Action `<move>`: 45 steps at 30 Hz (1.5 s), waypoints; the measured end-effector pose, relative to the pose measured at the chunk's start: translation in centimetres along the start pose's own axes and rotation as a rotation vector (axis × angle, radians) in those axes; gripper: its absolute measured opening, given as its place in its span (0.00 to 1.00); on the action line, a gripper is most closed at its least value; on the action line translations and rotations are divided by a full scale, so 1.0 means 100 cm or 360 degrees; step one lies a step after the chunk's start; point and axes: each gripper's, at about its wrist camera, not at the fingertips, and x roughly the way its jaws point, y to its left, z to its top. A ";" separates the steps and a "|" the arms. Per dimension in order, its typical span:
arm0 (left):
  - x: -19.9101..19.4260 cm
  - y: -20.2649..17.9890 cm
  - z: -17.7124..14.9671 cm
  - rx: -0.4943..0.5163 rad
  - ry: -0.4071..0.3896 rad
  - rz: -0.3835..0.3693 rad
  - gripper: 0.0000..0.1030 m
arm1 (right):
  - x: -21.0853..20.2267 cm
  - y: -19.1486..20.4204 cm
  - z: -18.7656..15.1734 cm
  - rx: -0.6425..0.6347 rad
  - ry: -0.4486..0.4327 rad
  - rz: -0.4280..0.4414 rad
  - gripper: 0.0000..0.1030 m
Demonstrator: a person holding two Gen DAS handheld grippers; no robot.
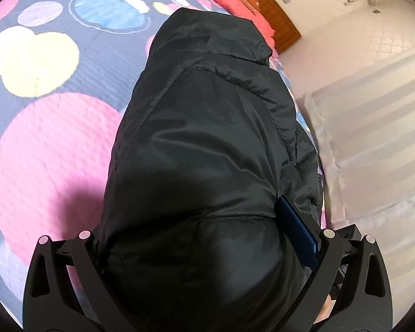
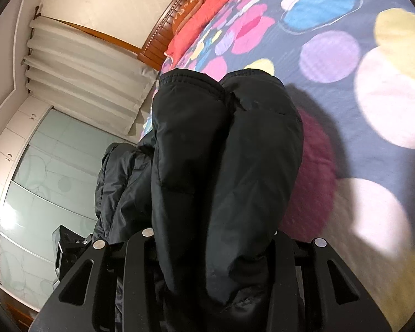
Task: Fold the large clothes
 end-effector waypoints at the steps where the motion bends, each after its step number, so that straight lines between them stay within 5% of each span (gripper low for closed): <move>1: 0.002 0.003 0.002 -0.0011 0.0005 0.0004 0.96 | 0.003 0.000 0.002 -0.0001 0.0003 -0.0012 0.36; 7: 0.019 0.000 0.005 -0.0047 0.0019 0.0039 0.96 | 0.013 -0.009 0.005 0.0036 0.0017 -0.0087 0.37; 11: 0.018 0.000 0.004 -0.0054 0.0027 0.0017 0.96 | 0.013 -0.004 0.005 0.0013 0.0011 -0.0160 0.50; 14: -0.002 0.024 0.009 -0.0064 0.0036 -0.0013 0.96 | 0.008 -0.005 0.005 -0.0019 0.0003 -0.0221 0.61; 23: -0.050 0.045 -0.035 0.0030 -0.0044 -0.0072 0.98 | -0.032 -0.019 -0.035 -0.0062 0.0034 -0.0225 0.72; 27: -0.049 0.054 -0.062 0.0028 -0.0016 -0.0119 0.98 | -0.037 -0.021 -0.055 -0.0054 0.0071 -0.0173 0.71; 29: -0.049 0.051 -0.068 0.0010 -0.0011 -0.0122 0.97 | -0.038 -0.013 -0.060 -0.0077 0.0055 -0.0225 0.55; 32: -0.056 0.037 -0.072 0.0094 -0.0031 -0.0058 0.96 | -0.045 -0.006 -0.064 -0.0083 0.0031 -0.0250 0.46; 45: -0.062 0.027 -0.090 0.0120 -0.0100 0.0079 0.97 | -0.041 -0.020 -0.063 0.0043 -0.0019 -0.0222 0.57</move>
